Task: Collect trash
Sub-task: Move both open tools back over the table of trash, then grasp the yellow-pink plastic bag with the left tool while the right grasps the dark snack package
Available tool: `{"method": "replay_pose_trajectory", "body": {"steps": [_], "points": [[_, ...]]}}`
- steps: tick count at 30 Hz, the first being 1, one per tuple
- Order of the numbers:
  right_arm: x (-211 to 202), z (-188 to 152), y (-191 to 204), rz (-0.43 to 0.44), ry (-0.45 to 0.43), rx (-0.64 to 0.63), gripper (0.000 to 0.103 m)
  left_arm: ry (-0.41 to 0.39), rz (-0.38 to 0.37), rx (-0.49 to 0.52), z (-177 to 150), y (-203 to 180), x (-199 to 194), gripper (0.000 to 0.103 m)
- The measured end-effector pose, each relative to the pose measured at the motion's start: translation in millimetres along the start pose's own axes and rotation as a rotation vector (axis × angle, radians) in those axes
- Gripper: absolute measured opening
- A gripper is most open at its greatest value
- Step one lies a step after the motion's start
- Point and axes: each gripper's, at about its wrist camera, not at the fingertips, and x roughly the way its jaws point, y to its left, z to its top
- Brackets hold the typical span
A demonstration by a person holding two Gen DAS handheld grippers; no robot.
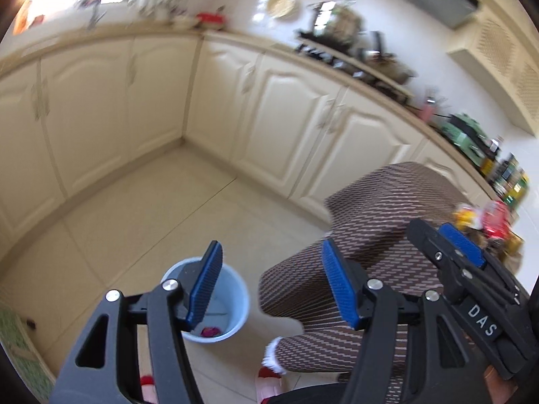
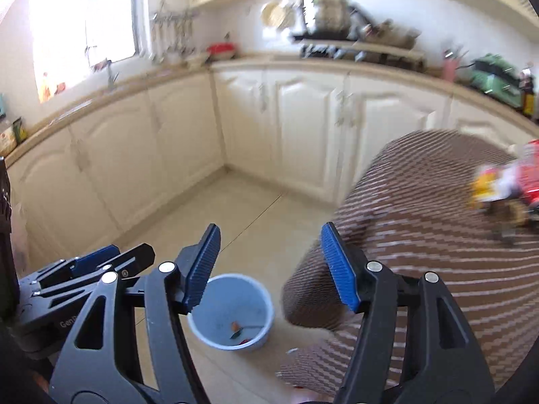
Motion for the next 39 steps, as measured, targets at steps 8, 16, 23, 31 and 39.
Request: {"method": "replay_pose_trajectory", "body": {"steps": [8,16,23,31,39], "points": [[-90.3,1.8,-110.5,-0.175,-0.100,0.132,0.067,0.023,-0.171,0.188,7.7,-133.5,-12.3,0.067],[-102.1,-15.1,-223.2,-0.321,-0.021,0.281,0.068,0.124,-0.252,0.328,-0.3,-237.5,28.4,0.067],[-89.8,-23.0,-265.9,-0.291,0.065,0.348,0.074,0.168,-0.224,0.389,1.6,-282.3,75.9,0.069],[-64.7,-13.1,-282.0,-0.288,0.122,0.350,0.078,0.222,-0.219,0.382,11.0,-311.4,130.9,0.068],[-45.4,-7.7,-278.4,-0.266,0.162,0.345,0.078,0.266,-0.259,0.362,13.5,-309.0,149.6,0.022]]}}
